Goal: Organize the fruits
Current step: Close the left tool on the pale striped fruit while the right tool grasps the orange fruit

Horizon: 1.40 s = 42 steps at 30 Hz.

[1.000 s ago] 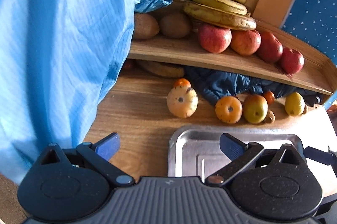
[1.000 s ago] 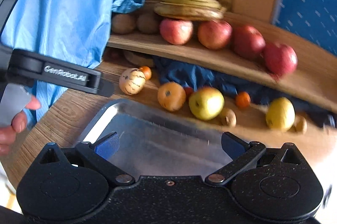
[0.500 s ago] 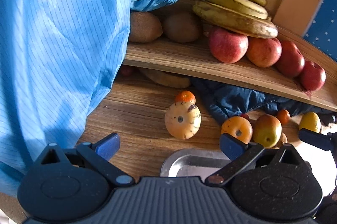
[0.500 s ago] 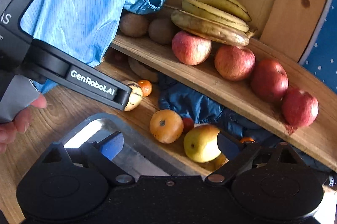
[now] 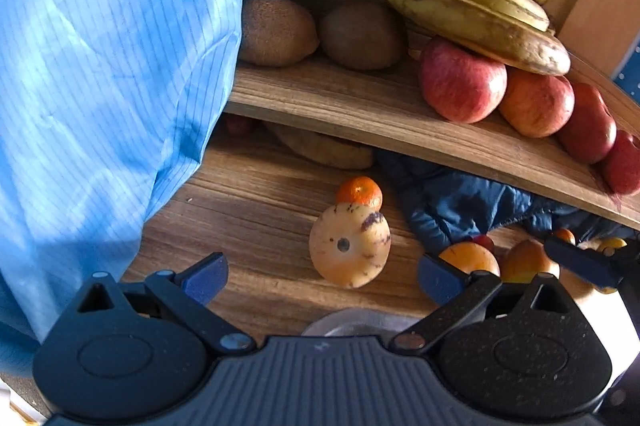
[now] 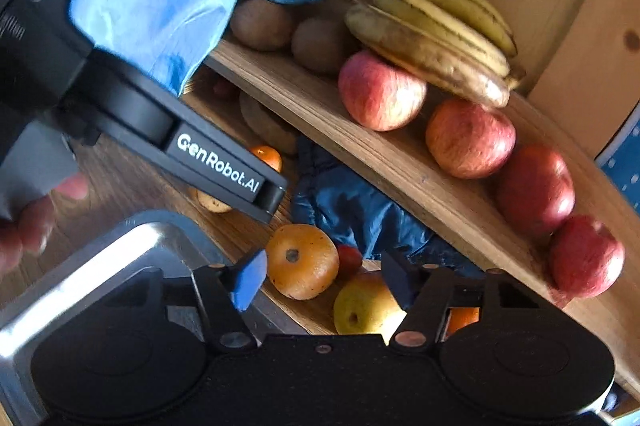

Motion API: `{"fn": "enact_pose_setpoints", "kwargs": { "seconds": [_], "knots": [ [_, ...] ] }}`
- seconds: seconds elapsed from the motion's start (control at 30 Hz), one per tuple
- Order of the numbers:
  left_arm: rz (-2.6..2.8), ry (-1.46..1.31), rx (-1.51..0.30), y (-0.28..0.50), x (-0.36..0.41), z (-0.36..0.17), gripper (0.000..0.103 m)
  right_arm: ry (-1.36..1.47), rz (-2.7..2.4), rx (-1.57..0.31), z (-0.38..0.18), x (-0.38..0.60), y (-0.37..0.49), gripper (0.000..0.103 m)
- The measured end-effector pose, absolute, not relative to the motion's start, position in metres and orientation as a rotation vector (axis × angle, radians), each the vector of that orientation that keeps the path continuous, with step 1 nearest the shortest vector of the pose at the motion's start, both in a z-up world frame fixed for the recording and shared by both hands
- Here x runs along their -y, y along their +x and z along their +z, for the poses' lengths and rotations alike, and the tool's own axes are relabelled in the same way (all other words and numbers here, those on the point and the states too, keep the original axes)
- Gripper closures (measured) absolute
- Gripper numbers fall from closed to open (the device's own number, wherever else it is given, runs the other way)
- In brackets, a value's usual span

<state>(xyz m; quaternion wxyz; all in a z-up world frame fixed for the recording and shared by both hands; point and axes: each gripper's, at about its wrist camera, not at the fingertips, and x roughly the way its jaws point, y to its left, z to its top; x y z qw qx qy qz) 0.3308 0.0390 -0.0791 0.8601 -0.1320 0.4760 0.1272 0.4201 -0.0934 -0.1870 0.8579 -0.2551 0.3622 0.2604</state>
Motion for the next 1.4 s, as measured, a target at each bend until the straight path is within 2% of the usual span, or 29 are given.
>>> {"fn": "enact_pose_setpoints", "kwargs": {
  "seconds": [0.27,0.5,0.7,1.07,1.17,1.23,1.4],
  "knots": [
    [0.282,-0.288,-1.019,0.345,-0.041,-0.088,0.003,-0.592,0.565,-0.788,-0.198,0.081,0.425,0.048],
    [0.271,-0.316,-1.026,0.354,-0.047,-0.095,0.013,-0.628,0.579,-0.791,-0.204,0.073,0.425,0.055],
    [0.252,-0.334,-1.033,0.362,-0.051,-0.100,0.021,-0.628,0.568,-0.819,-0.210,0.067,0.431,0.054],
    [0.191,-0.390,-1.056,0.373,-0.054,-0.111,0.027,-0.634,0.560,-0.797,-0.219,0.061,0.432,0.054],
    [0.188,-0.387,-1.054,0.376,-0.056,-0.113,0.036,-0.640,0.555,-0.782,-0.220,0.061,0.428,0.054],
    [0.186,-0.369,-1.059,0.378,-0.056,-0.112,0.048,-0.638,0.551,-0.777,-0.221,0.062,0.427,0.054],
    [0.186,-0.391,-1.054,0.380,-0.060,-0.112,0.050,-0.622,0.537,-0.777,-0.218,0.066,0.422,0.055]
  ]
}}
